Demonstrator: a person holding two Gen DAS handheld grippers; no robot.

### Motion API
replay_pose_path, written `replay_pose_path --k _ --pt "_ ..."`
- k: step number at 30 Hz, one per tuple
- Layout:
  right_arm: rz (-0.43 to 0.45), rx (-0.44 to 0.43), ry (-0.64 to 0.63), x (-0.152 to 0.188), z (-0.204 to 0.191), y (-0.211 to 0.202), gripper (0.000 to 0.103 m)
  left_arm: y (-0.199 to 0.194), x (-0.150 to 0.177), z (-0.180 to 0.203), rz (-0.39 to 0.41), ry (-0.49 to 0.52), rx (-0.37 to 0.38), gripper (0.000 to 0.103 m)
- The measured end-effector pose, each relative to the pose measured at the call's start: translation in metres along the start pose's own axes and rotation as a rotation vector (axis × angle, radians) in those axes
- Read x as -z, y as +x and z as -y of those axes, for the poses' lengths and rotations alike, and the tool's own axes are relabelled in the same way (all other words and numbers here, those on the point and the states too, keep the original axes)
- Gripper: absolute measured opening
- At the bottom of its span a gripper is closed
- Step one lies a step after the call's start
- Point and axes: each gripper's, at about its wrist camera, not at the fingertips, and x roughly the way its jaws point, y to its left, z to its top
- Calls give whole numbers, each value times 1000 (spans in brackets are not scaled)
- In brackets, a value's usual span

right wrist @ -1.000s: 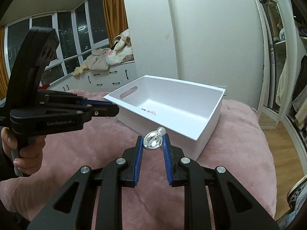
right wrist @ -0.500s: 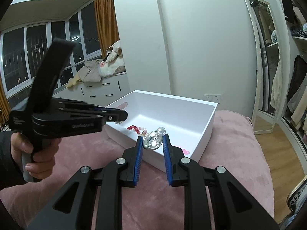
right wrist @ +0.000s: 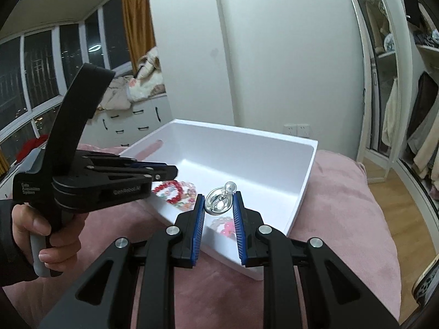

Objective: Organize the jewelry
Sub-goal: 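Lift both held charms and carry them over the white box, then lower both charms into the box beside the bracelets and open both grippers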

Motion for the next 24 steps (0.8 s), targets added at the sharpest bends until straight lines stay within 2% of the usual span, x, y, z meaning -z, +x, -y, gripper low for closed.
replay_pose_path --k 5,14,22,23,24 --pt "-35 26 -40 -5 -2 15 21 25 -3 -19 -46 -39 -6 19" --pt "-85 20 -35 -14 2 45 21 49 -7 -35 -86 -38 -52 19" --pt "-83 17 -37 -18 -2 58 21 61 -11 -49 -124 -51 -63 19" --pt "-86 17 -41 -18 -3 60 21 61 -12 -49 -130 -47 -60 23" --pt "-95 26 -56 -18 -6 63 22 61 -12 -50 -137 -43 -55 37"
